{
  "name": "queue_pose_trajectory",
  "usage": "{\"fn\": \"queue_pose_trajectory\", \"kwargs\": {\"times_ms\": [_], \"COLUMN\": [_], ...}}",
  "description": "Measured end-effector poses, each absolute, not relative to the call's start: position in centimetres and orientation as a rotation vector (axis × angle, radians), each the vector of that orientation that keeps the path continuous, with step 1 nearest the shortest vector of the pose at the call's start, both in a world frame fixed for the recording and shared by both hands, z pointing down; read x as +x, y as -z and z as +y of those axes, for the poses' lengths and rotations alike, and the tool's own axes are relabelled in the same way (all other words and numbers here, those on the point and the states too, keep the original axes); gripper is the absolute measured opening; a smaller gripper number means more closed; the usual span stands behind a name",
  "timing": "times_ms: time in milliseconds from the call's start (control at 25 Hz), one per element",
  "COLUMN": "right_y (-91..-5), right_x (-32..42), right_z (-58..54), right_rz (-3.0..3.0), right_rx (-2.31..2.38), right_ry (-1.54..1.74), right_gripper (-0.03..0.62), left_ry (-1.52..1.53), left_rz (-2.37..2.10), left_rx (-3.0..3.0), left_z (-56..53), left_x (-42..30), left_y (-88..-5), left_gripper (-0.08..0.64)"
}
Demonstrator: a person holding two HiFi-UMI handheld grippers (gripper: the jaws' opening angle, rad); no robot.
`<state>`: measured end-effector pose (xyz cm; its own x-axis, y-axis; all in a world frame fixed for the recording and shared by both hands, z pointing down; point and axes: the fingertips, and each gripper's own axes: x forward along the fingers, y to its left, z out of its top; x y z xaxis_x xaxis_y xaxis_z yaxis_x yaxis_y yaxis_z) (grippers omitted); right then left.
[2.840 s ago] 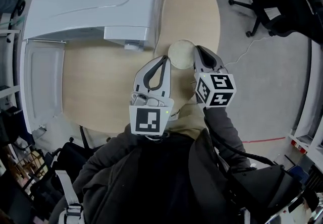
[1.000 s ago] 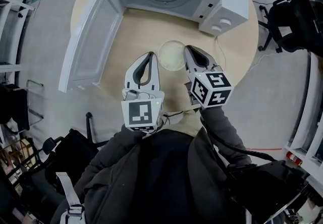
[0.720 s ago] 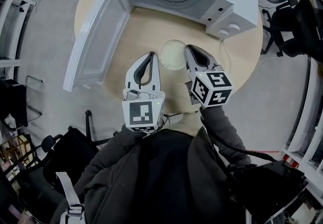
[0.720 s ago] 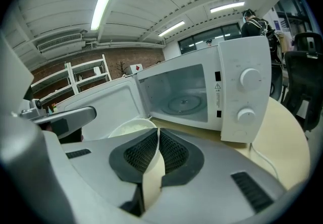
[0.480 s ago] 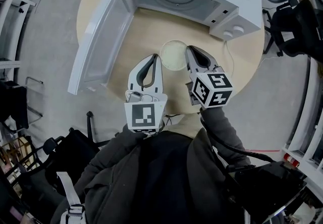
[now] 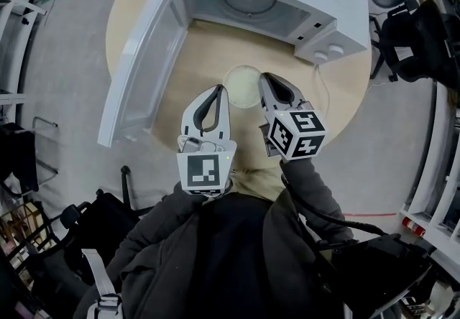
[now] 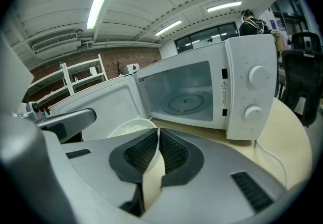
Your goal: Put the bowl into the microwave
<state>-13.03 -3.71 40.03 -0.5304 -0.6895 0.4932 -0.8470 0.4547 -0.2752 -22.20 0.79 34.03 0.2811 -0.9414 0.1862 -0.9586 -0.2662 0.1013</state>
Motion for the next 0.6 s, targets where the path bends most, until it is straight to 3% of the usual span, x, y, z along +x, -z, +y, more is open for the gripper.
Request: {"fn": "queue_pose_trajectory", "kwargs": {"times_ms": [600], "right_y": [-39.6], "right_x": [-12.2], "right_z": [-9.3], "right_rz": [-2.447], "right_rx": [1.295], "right_ry": [-0.712], "right_gripper": [0.019], "left_ry": [-0.197], "left_rz": [-1.810], "left_rx": [2.377], "left_z": [-4.7], "left_x": [-20.5], "left_y": [-33.2], "left_gripper": [0.009]}}
